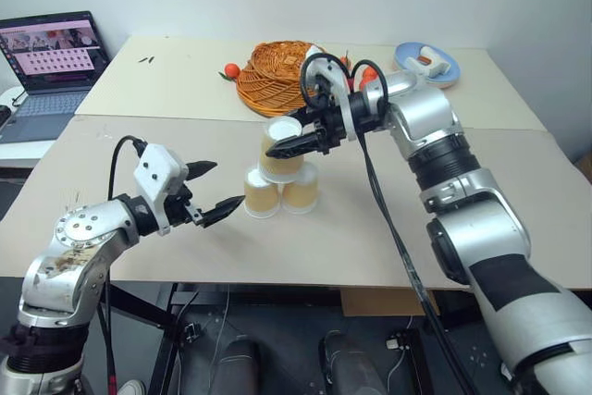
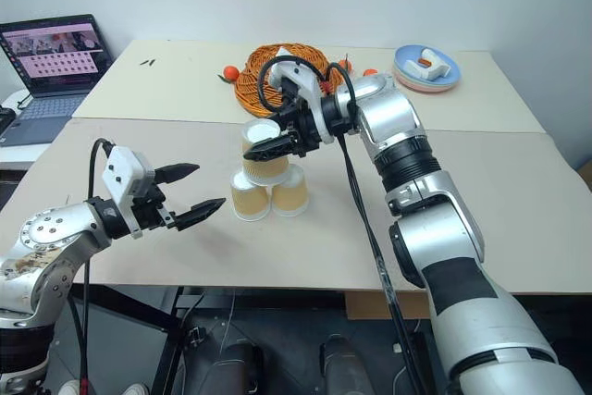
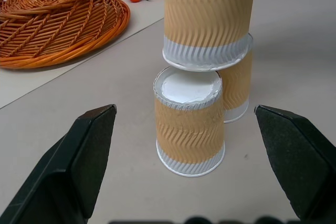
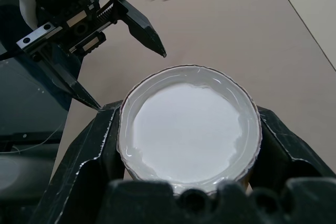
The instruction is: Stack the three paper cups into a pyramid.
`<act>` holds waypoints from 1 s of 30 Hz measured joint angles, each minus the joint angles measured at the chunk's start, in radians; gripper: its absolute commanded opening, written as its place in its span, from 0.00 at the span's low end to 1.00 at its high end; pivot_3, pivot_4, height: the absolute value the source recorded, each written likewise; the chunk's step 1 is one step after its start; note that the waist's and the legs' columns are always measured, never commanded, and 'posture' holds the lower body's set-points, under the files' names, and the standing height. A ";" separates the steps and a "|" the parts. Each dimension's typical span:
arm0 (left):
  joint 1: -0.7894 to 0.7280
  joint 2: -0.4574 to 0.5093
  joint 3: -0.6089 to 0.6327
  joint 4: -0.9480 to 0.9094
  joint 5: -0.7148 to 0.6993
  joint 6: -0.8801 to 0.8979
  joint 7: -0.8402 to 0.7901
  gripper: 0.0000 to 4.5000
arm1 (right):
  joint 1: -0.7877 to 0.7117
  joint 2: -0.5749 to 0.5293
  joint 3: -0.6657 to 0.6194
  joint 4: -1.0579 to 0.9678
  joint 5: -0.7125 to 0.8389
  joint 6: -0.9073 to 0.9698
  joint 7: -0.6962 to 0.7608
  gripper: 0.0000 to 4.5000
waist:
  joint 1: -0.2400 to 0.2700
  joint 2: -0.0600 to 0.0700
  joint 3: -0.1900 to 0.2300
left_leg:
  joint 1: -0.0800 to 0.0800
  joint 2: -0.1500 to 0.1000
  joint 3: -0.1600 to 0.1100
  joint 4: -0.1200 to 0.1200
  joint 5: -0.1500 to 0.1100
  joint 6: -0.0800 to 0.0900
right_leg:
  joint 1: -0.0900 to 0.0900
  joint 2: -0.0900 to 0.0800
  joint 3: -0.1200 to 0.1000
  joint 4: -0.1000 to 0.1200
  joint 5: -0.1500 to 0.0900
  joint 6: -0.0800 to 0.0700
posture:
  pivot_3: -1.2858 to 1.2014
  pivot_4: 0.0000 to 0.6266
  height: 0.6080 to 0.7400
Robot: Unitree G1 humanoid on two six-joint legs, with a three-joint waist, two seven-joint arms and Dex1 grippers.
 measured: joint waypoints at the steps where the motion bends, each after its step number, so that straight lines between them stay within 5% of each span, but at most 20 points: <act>1: 0.000 -0.003 0.000 0.000 0.000 0.000 0.000 1.00 | -0.004 0.000 0.000 0.001 -0.002 0.000 0.005 0.62 | 0.000 0.000 0.000 | 0.000 0.000 0.000 0.000 0.000 0.000 | 0.000 0.000 0.000 0.000 0.000 0.000 | 0.52 0.24 0.48; 14: 0.000 -0.026 -0.008 -0.001 -0.013 0.006 0.000 1.00 | 0.012 0.004 0.018 0.001 -0.039 -0.004 0.026 0.62 | 0.000 0.000 0.000 | 0.000 0.000 0.000 0.000 0.000 0.000 | 0.000 0.000 0.000 0.000 0.000 0.000 | 0.52 0.24 0.48; 16: 0.000 -0.028 -0.008 -0.003 -0.014 0.009 0.001 1.00 | 0.012 0.005 0.018 0.001 -0.040 -0.005 0.026 0.84 | 0.000 0.000 0.000 | 0.000 0.000 0.000 0.000 0.000 0.000 | 0.000 0.000 0.000 0.000 0.000 0.000 | 0.52 0.24 0.48; 19: 0.002 -0.029 -0.008 -0.013 -0.016 0.019 0.002 1.00 | 0.012 0.009 0.018 0.008 -0.044 -0.008 0.022 1.00 | 0.000 0.000 0.000 | 0.000 0.000 0.000 0.000 0.000 0.000 | 0.000 0.000 0.000 0.000 0.000 0.000 | 0.52 0.24 0.48; 30: 0.004 -0.030 -0.008 -0.020 -0.016 0.026 0.008 1.00 | -0.001 0.015 -0.016 0.012 -0.027 -0.001 0.026 1.00 | 0.000 0.000 0.000 | 0.000 0.000 0.000 0.000 0.000 0.000 | 0.000 0.000 0.000 0.000 0.000 0.000 | 0.52 0.24 0.48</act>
